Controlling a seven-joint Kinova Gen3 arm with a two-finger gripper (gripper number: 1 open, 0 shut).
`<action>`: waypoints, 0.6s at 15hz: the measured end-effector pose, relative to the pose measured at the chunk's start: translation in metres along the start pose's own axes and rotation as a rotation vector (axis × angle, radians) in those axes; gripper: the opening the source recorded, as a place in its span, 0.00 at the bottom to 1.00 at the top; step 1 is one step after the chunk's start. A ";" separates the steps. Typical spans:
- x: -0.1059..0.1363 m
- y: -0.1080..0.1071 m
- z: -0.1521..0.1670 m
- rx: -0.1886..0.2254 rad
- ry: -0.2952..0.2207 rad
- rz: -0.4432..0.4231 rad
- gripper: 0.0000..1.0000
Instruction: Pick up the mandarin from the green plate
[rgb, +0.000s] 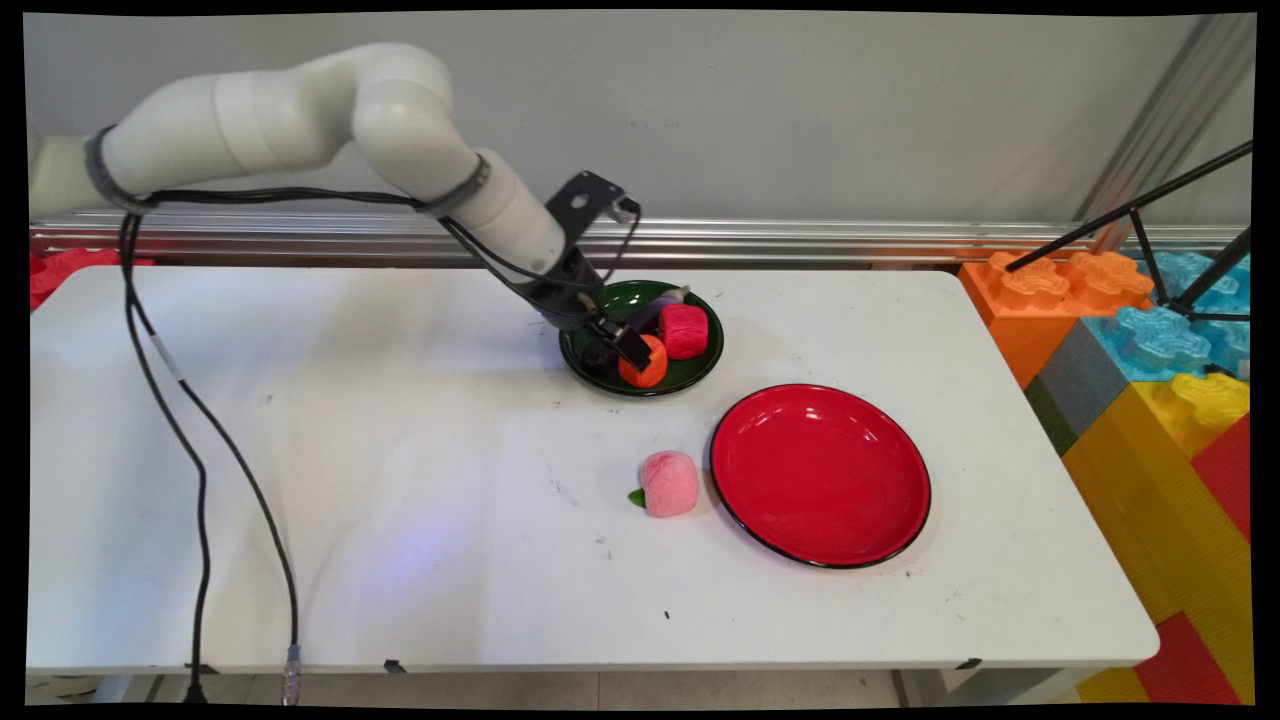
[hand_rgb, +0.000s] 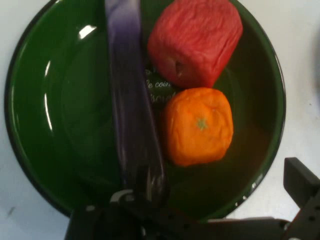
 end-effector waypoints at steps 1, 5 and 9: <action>0.002 0.003 0.003 0.007 -0.002 0.000 1.00; 0.013 0.013 0.016 0.040 -0.011 0.013 1.00; 0.022 0.022 0.029 0.070 -0.026 0.047 1.00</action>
